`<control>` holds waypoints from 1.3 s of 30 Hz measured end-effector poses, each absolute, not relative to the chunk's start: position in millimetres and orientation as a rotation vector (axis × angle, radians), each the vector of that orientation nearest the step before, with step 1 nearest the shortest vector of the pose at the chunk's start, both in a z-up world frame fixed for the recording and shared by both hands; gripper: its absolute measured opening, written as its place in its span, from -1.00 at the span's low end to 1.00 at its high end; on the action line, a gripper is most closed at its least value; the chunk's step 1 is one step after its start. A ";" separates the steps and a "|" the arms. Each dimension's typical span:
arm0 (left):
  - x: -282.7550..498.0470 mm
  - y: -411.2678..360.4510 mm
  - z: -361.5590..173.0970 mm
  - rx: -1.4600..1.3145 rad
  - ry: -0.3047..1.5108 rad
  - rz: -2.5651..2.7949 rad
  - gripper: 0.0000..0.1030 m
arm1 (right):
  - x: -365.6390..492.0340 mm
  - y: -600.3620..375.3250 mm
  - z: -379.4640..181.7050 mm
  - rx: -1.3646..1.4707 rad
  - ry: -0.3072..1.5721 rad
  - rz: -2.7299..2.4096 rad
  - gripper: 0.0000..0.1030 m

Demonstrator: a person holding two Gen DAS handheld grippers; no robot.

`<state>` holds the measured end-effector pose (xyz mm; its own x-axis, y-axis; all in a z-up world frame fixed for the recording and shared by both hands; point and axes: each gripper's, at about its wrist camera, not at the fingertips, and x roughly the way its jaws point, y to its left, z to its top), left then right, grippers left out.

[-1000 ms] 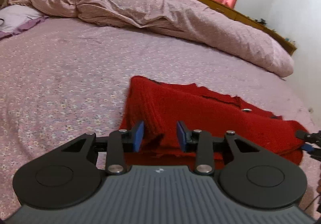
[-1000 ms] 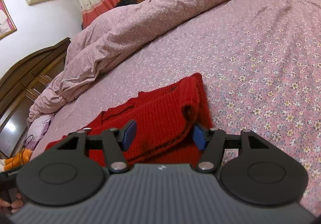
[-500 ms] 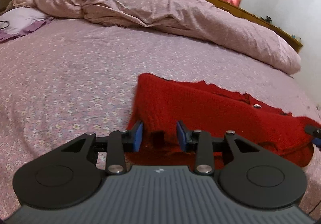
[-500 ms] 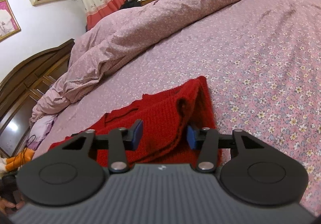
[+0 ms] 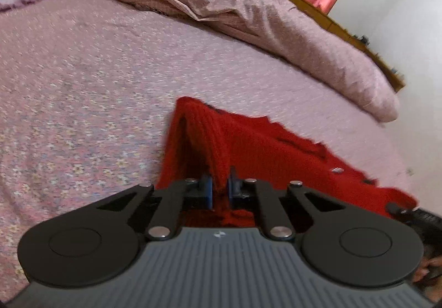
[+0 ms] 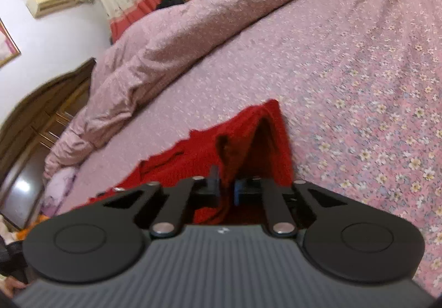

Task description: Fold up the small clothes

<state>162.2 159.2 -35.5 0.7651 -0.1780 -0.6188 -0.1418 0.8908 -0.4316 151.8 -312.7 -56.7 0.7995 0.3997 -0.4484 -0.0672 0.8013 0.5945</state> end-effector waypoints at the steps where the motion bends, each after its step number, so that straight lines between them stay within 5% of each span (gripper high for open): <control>1: 164.7 162.1 -32.4 -0.510 0.701 -0.037 -0.78 | 151.9 -313.5 -53.6 0.600 0.585 0.276 -0.80; 11: 225.8 175.2 -0.8 -0.559 0.620 -0.040 -0.80 | 191.5 -314.0 -32.2 0.646 0.525 0.314 -0.81; 25: 298.7 163.9 -31.0 -0.418 0.625 0.053 -0.68 | 252.3 -290.3 -65.6 0.571 0.647 0.197 -0.74; 29: 298.5 161.6 -26.4 -0.351 0.621 0.062 -0.43 | 243.3 -287.0 -58.5 0.504 0.629 0.210 -0.53; 33: 298.3 166.8 -15.7 -0.321 0.590 0.110 -0.13 | 233.0 -292.4 -48.7 0.502 0.567 0.178 0.07; 39: 288.6 170.4 -3.2 -0.311 0.575 0.108 -0.06 | 227.0 -292.5 -38.3 0.440 0.559 0.197 0.10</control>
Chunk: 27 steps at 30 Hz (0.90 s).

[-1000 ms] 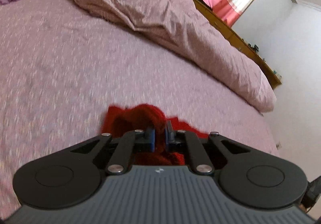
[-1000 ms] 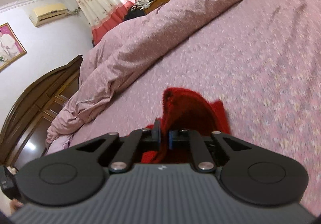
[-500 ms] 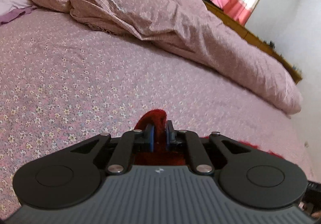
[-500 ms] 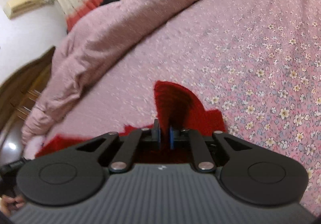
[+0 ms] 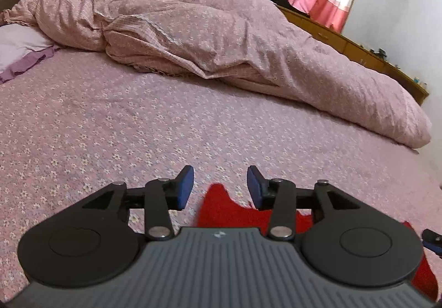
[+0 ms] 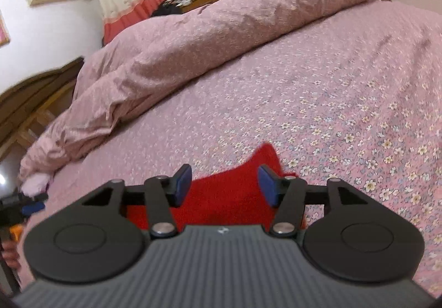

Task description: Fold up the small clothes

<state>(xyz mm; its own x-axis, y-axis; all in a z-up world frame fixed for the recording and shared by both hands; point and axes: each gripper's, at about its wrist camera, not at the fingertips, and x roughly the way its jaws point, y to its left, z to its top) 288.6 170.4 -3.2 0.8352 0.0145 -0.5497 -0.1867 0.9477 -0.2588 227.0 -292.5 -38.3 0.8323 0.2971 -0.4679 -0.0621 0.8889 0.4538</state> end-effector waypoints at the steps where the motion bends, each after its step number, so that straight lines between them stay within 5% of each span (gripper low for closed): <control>1: 285.8 167.9 -3.4 -0.305 0.578 0.095 -0.05 | 225.9 -289.7 -37.3 0.407 0.559 0.192 0.10; 23: 317.4 199.5 -60.3 -0.427 0.801 0.041 -0.03 | 273.5 -295.9 -61.8 0.232 0.673 0.149 0.10; 27: 314.7 196.4 -58.4 -0.431 0.782 0.027 -0.03 | 268.6 -297.1 -59.3 0.244 0.635 0.189 -0.06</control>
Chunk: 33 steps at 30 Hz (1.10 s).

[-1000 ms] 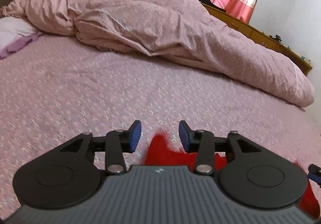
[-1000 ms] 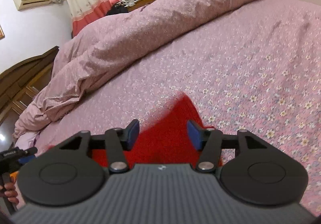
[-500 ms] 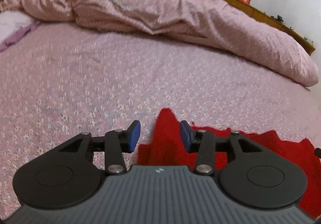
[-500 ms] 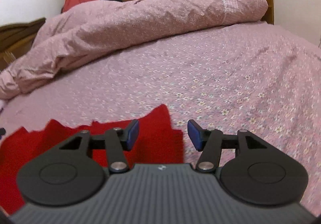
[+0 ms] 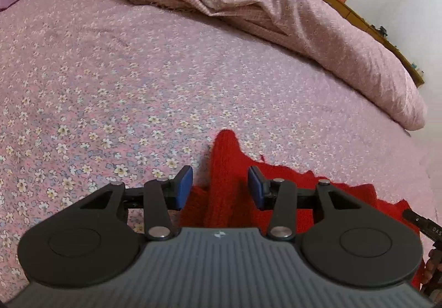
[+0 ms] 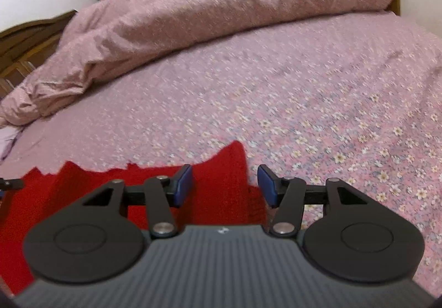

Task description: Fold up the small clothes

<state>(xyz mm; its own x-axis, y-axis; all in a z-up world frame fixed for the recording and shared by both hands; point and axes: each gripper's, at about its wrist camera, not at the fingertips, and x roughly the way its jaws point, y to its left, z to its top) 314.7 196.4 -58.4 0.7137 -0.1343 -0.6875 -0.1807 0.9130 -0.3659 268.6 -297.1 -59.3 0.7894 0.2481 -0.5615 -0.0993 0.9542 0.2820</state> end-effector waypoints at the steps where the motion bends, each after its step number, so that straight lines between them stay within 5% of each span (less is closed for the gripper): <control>1: 313.8 193.6 -56.8 -0.414 0.778 0.022 -0.03 | 266.2 -296.7 -58.9 0.236 0.629 0.194 -0.08; 14: 322.4 172.4 -51.5 -0.345 0.809 0.006 0.07 | 272.2 -291.4 -60.2 0.208 0.667 0.199 -0.09; 16: 323.6 172.2 -56.8 -0.345 0.818 0.017 0.07 | 271.0 -290.6 -60.9 0.206 0.661 0.207 -0.38; 18: 324.7 172.8 -62.1 -0.355 0.812 0.039 -0.07 | 268.5 -291.4 -60.3 0.212 0.647 0.205 -0.68; 19: 324.7 171.9 -63.2 -0.356 0.807 0.055 -0.46 | 266.0 -292.9 -58.9 0.225 0.631 0.210 -0.71; 21: 324.0 168.8 -59.9 -0.335 0.779 0.076 -0.72 | 258.2 -295.4 -53.0 0.240 0.588 0.212 -0.77; 26: 333.3 167.4 -59.3 -0.284 0.771 0.118 -0.78 | 241.8 -313.0 -43.3 0.310 0.480 0.119 -0.77; 33: 341.7 163.0 -62.3 -0.208 0.817 0.122 -0.74 | 263.9 -312.3 -76.6 0.262 0.621 0.073 -0.70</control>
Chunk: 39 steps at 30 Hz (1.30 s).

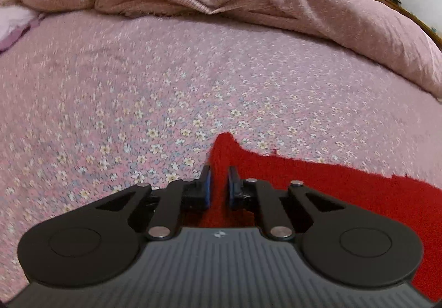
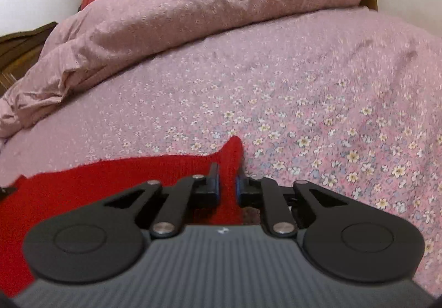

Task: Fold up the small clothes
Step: 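Open both grippers and pull them back from the cardigan, then grasp the edge of the folded cardigan with the right gripper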

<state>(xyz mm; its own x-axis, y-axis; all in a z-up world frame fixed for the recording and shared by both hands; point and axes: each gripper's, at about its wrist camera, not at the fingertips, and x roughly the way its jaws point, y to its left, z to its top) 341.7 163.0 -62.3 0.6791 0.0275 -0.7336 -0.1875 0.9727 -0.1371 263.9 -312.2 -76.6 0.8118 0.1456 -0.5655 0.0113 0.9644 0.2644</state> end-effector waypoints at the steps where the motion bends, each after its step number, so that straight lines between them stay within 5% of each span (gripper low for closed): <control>1: 339.5 161.7 -57.8 -0.195 0.817 0.120 -0.74 | 263.6 -311.1 -72.9 0.257 0.626 0.069 -0.69; 7: 302.9 143.0 -17.5 -0.160 0.792 0.121 -0.60 | 235.3 -303.4 -41.7 0.207 0.582 -0.008 -0.46; 9: 287.6 128.9 -6.2 -0.126 0.785 0.101 -0.48 | 216.6 -298.5 -29.0 0.211 0.550 -0.001 -0.06; 11: 271.0 112.9 -1.0 -0.116 0.772 0.075 -0.26 | 200.1 -293.5 -19.5 0.235 0.543 0.038 0.05; 14: 249.5 90.5 -2.5 -0.099 0.766 0.042 -0.07 | 179.8 -277.6 -12.4 0.232 0.565 0.116 0.04; 26: 209.4 24.0 -48.6 0.004 0.853 0.072 0.16 | 152.4 -231.1 -46.8 0.095 0.662 0.148 0.02; 39: 208.6 26.8 -54.6 0.006 0.842 0.077 0.26 | 150.1 -236.5 -59.8 0.195 0.651 0.130 0.05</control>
<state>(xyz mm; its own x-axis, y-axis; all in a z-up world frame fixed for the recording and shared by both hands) 208.6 26.8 -54.6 0.6631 0.0703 -0.7452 -0.0656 0.9972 0.0357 150.1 -236.5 -59.8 0.7880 0.1812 -0.5884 -0.0594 0.9736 0.2203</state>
